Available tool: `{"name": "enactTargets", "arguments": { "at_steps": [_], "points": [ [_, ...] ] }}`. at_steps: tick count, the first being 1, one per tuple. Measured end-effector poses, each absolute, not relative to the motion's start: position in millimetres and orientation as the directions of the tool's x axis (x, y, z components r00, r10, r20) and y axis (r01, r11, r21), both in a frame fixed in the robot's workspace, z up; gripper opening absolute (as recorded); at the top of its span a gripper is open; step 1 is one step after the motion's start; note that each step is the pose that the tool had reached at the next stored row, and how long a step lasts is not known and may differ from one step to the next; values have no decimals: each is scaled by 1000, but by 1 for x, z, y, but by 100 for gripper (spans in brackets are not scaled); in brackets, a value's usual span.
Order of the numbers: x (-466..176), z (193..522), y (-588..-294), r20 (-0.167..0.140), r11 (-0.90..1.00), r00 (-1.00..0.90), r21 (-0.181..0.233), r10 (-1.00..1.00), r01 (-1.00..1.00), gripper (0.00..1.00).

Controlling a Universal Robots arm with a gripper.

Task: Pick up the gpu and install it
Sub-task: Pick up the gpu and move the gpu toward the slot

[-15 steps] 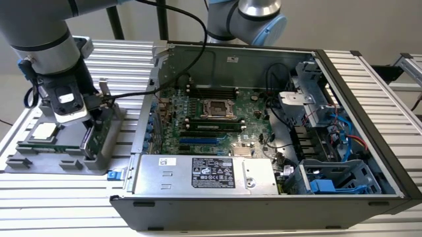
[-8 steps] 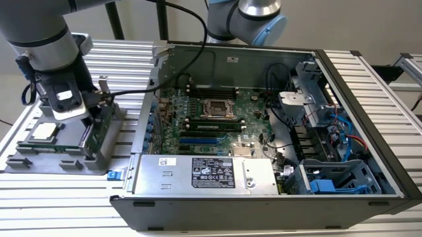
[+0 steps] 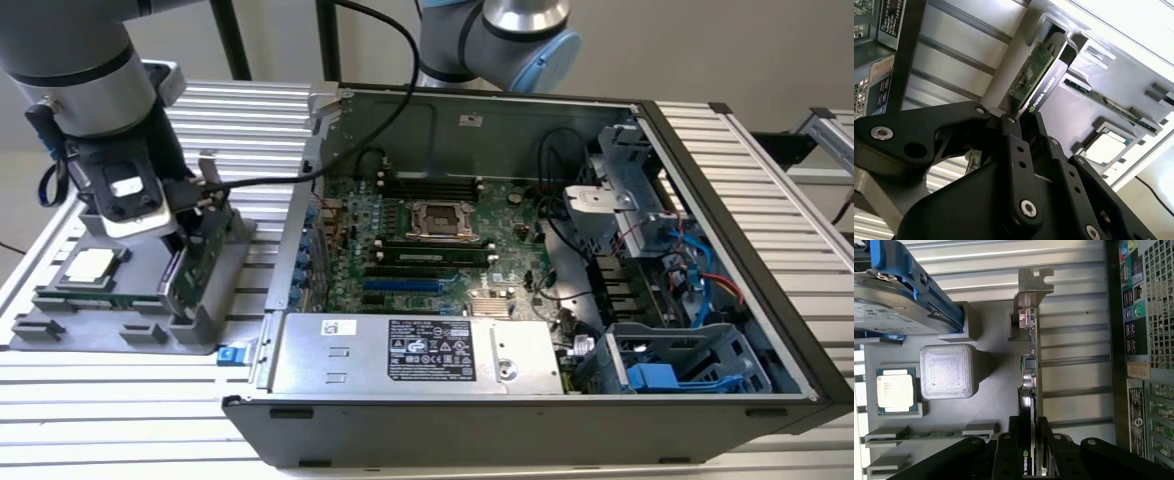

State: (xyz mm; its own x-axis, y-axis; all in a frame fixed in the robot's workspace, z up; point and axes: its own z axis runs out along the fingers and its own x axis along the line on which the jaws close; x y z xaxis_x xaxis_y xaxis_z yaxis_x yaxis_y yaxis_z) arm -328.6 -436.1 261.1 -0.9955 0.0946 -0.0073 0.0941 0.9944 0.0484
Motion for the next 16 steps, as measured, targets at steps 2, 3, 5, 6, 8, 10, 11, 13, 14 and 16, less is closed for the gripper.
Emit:
{"name": "enactTargets", "arguments": {
  "at_steps": [2, 3, 5, 6, 8, 10, 11, 13, 14, 16],
  "points": [
    [-329, 263, -436, -7, 994, -995, 48, 95, 94, 0],
    [-329, 264, -436, -7, 994, -995, 48, 95, 94, 0],
    [-329, 265, -436, -7, 994, -995, 48, 95, 94, 0],
    [-329, 266, -436, -7, 994, -996, 48, 94, 94, 0],
    [-328, 268, -436, -7, 994, -996, 49, 94, 94, 0],
    [-329, 269, -436, -7, 994, -996, 48, 94, 94, 0],
    [-329, 270, -436, -7, 994, -996, 48, 94, 94, 0],
    [-329, 272, -436, -7, 994, -996, 48, 94, 94, 0],
    [-329, 273, -436, -7, 994, -996, 48, 94, 94, 0],
    [-329, 275, -436, -7, 994, -995, 48, 95, 94, 0]
  ]
}}
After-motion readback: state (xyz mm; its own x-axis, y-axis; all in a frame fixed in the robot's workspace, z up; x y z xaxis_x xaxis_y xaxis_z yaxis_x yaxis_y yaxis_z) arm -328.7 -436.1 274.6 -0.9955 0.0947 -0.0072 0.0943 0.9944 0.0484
